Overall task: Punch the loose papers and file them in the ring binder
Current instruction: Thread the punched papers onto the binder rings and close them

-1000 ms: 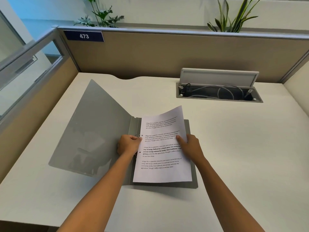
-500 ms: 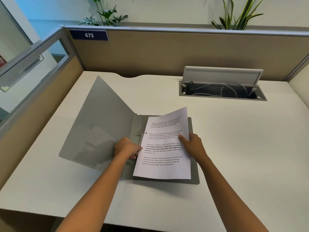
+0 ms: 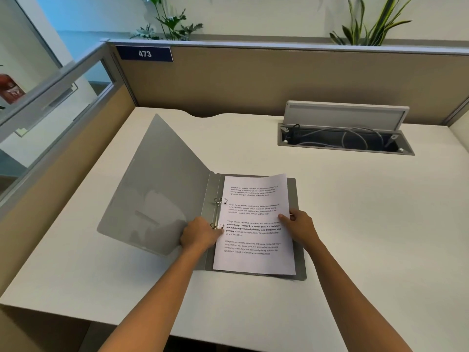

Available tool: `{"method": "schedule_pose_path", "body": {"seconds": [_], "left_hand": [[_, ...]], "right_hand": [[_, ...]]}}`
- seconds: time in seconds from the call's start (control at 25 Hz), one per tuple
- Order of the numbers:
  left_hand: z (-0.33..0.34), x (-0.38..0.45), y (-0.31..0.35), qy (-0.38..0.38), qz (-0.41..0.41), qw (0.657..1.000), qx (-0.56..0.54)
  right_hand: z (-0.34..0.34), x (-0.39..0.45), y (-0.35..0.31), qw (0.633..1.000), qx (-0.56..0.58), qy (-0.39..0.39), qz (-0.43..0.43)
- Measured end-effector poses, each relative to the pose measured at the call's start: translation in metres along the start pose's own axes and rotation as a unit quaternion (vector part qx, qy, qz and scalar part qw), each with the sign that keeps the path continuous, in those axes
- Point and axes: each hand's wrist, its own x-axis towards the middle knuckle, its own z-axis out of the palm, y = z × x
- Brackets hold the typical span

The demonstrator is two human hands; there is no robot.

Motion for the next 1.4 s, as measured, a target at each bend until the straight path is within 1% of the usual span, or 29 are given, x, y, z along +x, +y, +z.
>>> {"method": "schedule_pose_path", "body": {"seconds": [0.16,0.4,0.64,1.12,1.2,1.28,1.32,1.36,1.4], "left_hand": [[0.008,-0.003,0.000,0.015,0.036,0.998,0.055],[0.015,-0.010,0.005,0.072,0.086,0.981,0.156],[0.014,-0.010,0.004,0.080,0.113,0.973,0.187],[0.014,-0.014,0.007,0.036,0.118,0.981,0.153],[0.012,-0.019,0.011,0.050,0.115,0.979,0.159],[0.010,-0.024,0.018,0.091,0.128,0.976,0.152],[0.011,-0.028,0.023,0.106,0.145,0.976,0.126],[0.014,-0.031,0.030,0.105,0.161,0.978,0.084],[0.017,-0.035,0.037,0.086,0.177,0.980,0.024]], "right_hand": [[0.000,0.000,0.016,0.999,0.033,0.018,0.026],[-0.001,-0.002,0.026,0.996,0.071,0.038,0.045],[-0.001,0.001,0.032,0.993,0.096,0.031,0.064],[-0.006,-0.005,0.048,0.989,0.127,0.034,0.075],[-0.008,-0.007,0.052,0.988,0.128,0.032,0.077],[-0.010,-0.009,0.051,0.989,0.124,0.027,0.078],[-0.010,-0.012,0.047,0.989,0.124,0.021,0.075],[-0.011,-0.015,0.042,0.989,0.128,0.013,0.070],[-0.012,-0.019,0.035,0.989,0.138,0.000,0.059]]}}
